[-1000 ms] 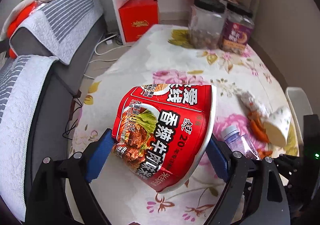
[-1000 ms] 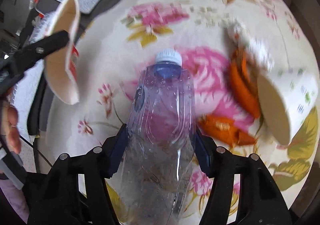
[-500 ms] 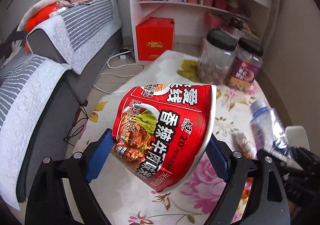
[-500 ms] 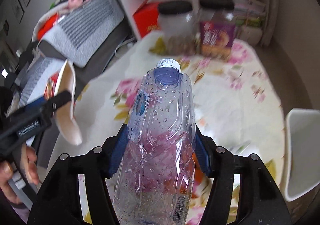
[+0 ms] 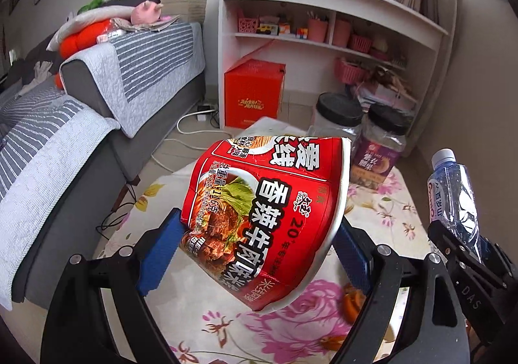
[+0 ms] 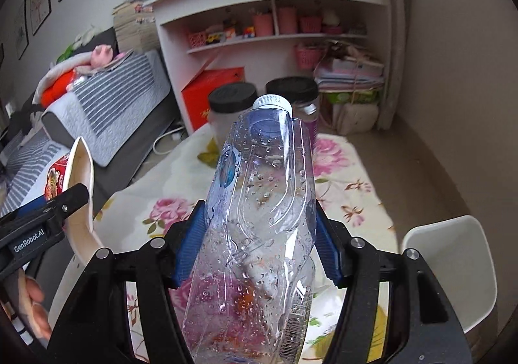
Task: Collect trash
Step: 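Grasp the plastic water bottle with right tool while left tool holds the cup, then drop the bottle into the bin with right tool while left tool drops the cup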
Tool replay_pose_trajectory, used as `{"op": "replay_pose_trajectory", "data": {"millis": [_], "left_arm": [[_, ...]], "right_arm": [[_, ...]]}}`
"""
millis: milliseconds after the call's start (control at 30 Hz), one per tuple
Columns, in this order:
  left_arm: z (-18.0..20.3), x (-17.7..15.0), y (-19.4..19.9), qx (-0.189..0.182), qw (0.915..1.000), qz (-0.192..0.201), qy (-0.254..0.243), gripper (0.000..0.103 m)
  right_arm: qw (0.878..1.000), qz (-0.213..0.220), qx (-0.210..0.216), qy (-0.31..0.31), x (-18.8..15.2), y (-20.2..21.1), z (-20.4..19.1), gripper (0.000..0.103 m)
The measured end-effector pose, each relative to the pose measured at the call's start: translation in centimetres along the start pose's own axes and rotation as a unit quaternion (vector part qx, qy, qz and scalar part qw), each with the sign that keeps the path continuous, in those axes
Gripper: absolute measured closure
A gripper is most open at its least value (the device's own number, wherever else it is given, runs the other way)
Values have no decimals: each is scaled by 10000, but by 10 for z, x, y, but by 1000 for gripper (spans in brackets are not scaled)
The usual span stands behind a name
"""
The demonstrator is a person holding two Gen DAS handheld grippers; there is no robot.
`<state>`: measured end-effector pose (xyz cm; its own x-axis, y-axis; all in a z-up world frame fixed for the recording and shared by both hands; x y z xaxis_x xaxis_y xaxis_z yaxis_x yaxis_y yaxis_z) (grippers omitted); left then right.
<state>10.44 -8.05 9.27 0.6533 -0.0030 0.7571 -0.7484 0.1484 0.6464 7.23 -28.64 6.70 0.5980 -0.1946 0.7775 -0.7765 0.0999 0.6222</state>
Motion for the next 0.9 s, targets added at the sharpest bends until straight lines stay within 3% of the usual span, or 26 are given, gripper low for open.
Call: {"op": "replay_pose_trajectory", "data": {"millis": [900], "left_arm": [[102, -15, 18, -570, 9970, 146, -503, 18]], "right_arm": [[9954, 438, -732, -443, 1, 48, 100, 43]]}}
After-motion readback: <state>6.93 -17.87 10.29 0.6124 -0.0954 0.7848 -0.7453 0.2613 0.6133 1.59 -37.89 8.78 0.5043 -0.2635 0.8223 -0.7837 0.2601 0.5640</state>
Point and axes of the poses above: each gripper's, at about its wrist camera, not at the fingertips, and y roughly against the way its jaws point, z to its right, x to its top, the point moved 2 cm from there along -y, roughly the way its jaws point, and after that the axes turned 5 degrees about -x, right-handed, at the moved point
